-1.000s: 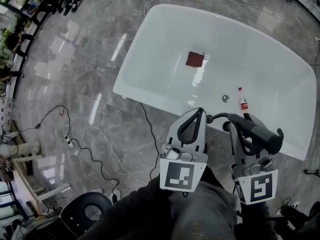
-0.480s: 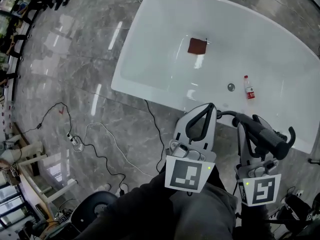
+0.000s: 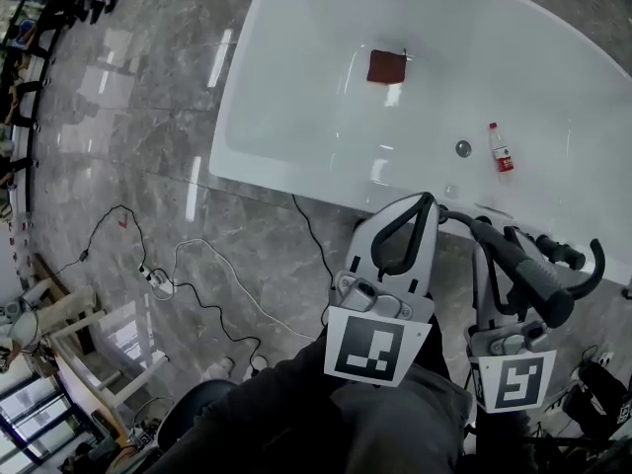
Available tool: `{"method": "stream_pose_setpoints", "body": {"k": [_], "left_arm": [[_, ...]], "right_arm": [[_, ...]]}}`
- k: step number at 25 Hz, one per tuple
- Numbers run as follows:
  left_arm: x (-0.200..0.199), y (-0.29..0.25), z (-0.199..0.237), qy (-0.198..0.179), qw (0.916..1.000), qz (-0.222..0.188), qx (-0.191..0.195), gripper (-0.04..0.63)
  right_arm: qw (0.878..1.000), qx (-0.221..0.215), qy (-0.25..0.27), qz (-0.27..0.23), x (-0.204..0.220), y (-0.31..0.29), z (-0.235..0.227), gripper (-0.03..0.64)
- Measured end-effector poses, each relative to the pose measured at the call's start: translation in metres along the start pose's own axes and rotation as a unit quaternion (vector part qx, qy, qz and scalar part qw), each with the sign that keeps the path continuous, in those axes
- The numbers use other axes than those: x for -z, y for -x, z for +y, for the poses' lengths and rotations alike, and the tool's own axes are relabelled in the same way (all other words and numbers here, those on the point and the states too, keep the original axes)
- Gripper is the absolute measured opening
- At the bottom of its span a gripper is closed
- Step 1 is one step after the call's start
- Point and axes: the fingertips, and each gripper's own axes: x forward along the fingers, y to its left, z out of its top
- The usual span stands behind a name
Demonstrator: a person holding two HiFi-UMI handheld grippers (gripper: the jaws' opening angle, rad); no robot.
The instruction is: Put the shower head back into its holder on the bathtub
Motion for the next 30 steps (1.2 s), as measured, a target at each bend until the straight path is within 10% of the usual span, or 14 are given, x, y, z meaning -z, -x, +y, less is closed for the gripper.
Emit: {"method": "stream_pose_setpoints", "body": {"k": [30], "left_arm": [[0.061, -0.031, -0.003, 0.026, 0.9976, 0.041, 0.049, 0.003]], "right_arm": [[0.998, 0.035, -0.019, 0.047, 0.086, -0.026, 0.003, 0.143]]}}
